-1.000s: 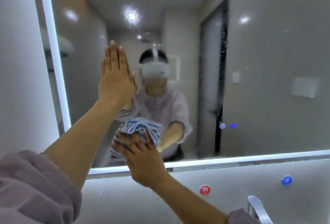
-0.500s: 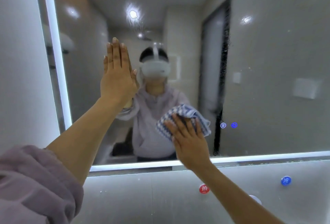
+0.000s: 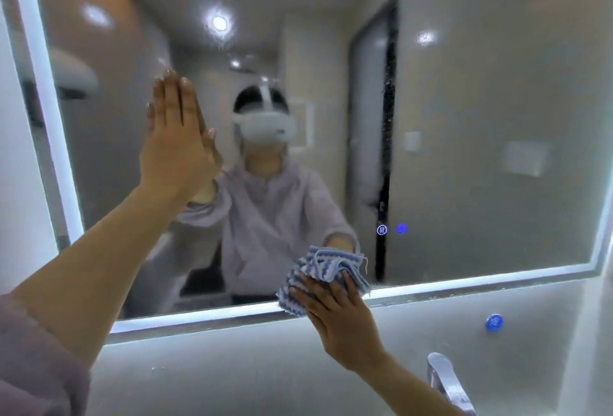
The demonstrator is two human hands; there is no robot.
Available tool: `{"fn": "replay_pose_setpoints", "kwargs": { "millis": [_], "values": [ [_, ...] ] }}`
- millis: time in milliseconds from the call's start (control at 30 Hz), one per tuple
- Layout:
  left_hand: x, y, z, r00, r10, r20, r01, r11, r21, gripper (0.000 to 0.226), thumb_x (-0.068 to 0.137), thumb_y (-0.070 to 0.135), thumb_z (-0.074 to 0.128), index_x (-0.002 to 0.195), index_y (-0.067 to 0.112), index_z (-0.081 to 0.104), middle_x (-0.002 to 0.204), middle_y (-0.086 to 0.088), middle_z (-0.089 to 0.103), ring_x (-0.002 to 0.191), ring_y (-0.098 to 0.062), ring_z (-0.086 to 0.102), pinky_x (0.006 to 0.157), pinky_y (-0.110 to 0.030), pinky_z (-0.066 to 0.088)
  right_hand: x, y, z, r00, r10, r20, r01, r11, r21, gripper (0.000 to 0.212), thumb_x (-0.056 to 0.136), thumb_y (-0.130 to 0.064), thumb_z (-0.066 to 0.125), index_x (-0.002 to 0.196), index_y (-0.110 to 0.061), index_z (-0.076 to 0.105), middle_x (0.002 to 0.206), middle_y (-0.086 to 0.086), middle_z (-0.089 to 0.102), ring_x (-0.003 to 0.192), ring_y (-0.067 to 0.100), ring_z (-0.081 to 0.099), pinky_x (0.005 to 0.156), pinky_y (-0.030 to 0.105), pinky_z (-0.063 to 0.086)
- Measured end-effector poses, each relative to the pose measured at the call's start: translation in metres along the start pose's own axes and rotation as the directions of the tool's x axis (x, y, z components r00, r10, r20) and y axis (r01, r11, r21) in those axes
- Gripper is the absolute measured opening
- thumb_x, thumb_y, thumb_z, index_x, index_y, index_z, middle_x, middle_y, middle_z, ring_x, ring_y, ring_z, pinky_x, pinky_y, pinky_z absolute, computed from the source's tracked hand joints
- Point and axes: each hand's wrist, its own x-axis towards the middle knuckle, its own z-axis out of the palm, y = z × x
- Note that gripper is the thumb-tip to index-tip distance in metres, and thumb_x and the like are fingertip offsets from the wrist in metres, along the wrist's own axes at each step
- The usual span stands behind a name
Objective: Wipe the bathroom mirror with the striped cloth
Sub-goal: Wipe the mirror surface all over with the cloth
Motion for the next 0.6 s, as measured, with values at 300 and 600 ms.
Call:
{"fn": "replay_pose_setpoints", "kwargs": {
  "millis": [300, 600],
  "values": [
    [0.000, 0.003, -0.003, 1.000, -0.004, -0.028, 0.002, 0.998, -0.059, 0.071, 0.086, 0.028, 0.024, 0.145, -0.009, 0.009, 0.153, -0.030, 0.003, 0.142, -0.044, 0.001, 0.115, -0.047, -0.001, 0.049, 0.058, -0.040, 0.982, 0.165, -0.095, -0.175, 0.979, -0.106, 0.065, 0.096, -0.030, 0.043, 0.152, -0.025, 0.013, 0.159, 0.005, 0.015, 0.146, 0.034, 0.013, 0.116, 0.056, 0.015],
    [0.002, -0.006, 0.006, 0.999, 0.010, -0.031, -0.011, 0.999, -0.030, 0.073, 0.088, 0.036, 0.016, 0.145, -0.007, 0.006, 0.154, -0.029, 0.002, 0.142, -0.043, -0.001, 0.110, -0.026, -0.021, 0.020, -0.004, -0.018, 1.000, 0.013, 0.008, -0.013, 1.000, 0.014, 0.063, 0.093, -0.032, 0.047, 0.151, -0.034, 0.021, 0.160, -0.012, 0.008, 0.145, 0.020, 0.019, 0.119, 0.046, 0.012]
  ]
}}
